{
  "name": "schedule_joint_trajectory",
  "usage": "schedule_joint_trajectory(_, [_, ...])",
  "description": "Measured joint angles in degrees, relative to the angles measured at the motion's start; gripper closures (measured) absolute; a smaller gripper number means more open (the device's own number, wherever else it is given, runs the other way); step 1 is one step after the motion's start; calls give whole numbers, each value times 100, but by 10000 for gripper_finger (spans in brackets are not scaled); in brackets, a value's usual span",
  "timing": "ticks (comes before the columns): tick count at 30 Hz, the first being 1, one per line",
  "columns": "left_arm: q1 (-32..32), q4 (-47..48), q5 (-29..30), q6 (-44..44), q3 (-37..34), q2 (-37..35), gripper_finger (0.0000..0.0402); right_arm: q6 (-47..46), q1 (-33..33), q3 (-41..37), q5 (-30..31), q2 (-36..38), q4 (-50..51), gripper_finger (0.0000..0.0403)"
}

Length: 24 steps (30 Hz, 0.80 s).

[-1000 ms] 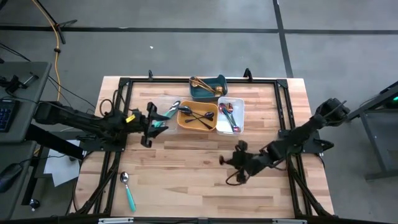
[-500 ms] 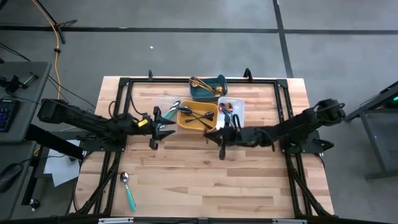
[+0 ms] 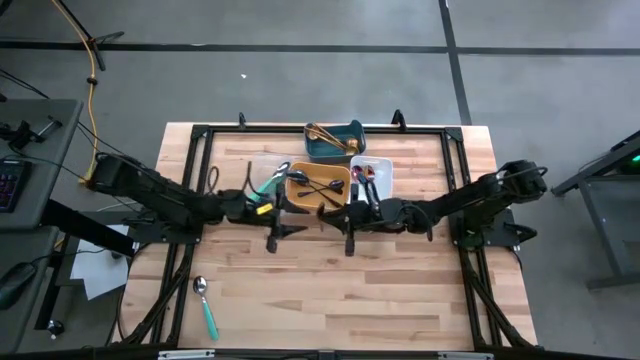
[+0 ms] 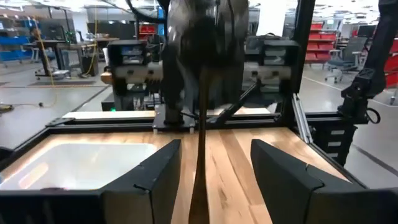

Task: Sort silverware by color (type)
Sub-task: Put the silver spoon into the orange bin

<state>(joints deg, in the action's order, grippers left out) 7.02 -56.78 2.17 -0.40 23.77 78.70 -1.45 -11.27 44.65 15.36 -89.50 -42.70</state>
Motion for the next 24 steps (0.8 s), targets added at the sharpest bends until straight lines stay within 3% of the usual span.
schedule_joint_trajectory(7, [24, 4, -4, -4, 399, 647, 183, 133, -2, 306, -107, -413, 0, 403])
schedule_joint_trajectory(16, [-100, -10, -4, -241, 408, 703, 176, 287, -2, 483, -297, -434, -102, 403])
schedule_joint_trajectory(20, [-103, -4, 99, -446, 408, 703, 229, 345, -2, 484, -289, -434, -115, 403])
schedule_joint_trajectory(24, [-163, 14, -16, -626, 408, 668, 355, 334, 6, 484, -196, -430, -98, 402])
